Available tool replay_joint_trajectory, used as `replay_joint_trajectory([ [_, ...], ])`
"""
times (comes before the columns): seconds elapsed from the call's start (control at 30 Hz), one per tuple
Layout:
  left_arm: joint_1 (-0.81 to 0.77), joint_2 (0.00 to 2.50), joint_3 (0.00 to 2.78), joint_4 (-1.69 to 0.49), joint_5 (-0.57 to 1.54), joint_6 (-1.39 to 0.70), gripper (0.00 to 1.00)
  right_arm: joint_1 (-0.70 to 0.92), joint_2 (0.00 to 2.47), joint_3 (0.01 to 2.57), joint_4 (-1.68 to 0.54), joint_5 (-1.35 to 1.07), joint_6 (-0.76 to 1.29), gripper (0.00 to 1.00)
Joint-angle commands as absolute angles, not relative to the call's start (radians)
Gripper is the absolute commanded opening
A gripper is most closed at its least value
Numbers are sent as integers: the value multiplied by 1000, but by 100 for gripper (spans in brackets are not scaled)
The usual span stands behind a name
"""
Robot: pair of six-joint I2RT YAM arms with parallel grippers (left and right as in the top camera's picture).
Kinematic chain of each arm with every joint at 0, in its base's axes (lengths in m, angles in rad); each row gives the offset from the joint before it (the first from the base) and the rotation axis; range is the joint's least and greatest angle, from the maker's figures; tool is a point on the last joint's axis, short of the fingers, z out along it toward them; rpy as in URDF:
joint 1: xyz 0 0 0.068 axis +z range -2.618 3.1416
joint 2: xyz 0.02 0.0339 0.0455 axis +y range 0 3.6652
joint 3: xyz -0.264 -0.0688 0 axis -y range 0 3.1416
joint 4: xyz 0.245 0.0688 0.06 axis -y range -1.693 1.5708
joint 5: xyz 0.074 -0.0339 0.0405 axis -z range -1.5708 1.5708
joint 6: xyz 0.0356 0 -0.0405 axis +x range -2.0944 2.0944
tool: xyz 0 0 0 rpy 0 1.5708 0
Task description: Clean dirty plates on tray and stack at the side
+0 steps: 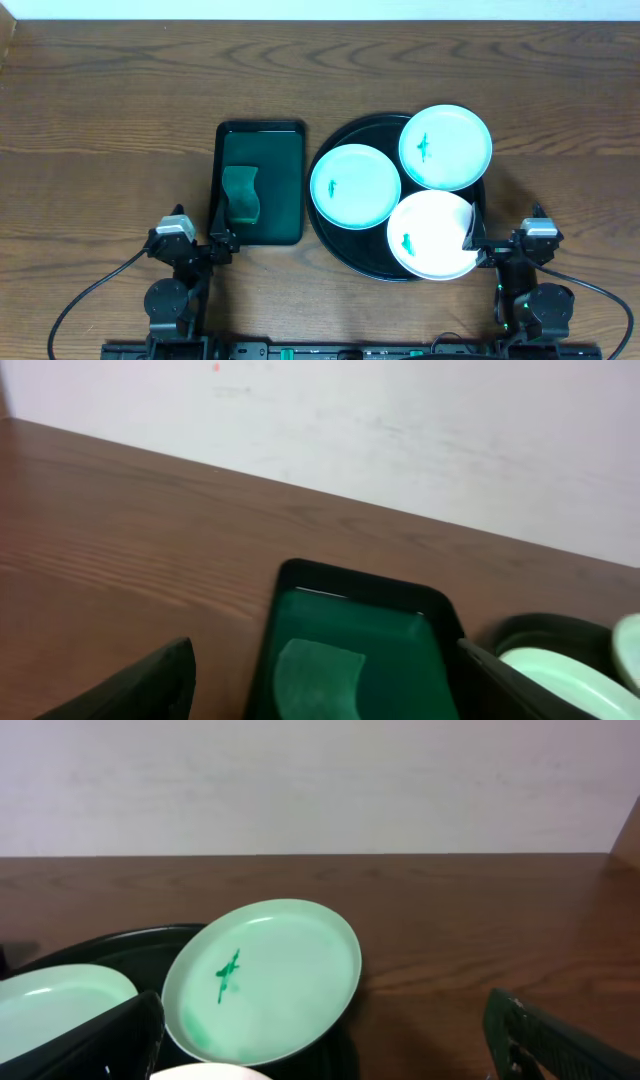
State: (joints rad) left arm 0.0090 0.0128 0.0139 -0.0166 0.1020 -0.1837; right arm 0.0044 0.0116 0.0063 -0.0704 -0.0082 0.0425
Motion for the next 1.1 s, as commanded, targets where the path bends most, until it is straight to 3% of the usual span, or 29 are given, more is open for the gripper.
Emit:
replay_joint_trajectory([
  [0.0, 3, 4, 27, -63, 268, -199, 80, 8, 7, 5, -74, -31, 125, 99],
  [0.23, 3, 7, 172, -152, 303, -268, 81, 8, 7, 53, -119, -148, 142, 99],
  [0.53, 3, 245, 641, -394, 308, -268, 81, 8, 118, 394, -316, -148, 142, 99],
  [0.77, 3, 583, 1100, -674, 370, -267, 80, 8, 382, 739, -479, -193, 141, 99],
  [1.07, 3, 956, 1506, -1059, 370, -215, 81, 8, 812, 1196, -873, -310, 91, 99],
])
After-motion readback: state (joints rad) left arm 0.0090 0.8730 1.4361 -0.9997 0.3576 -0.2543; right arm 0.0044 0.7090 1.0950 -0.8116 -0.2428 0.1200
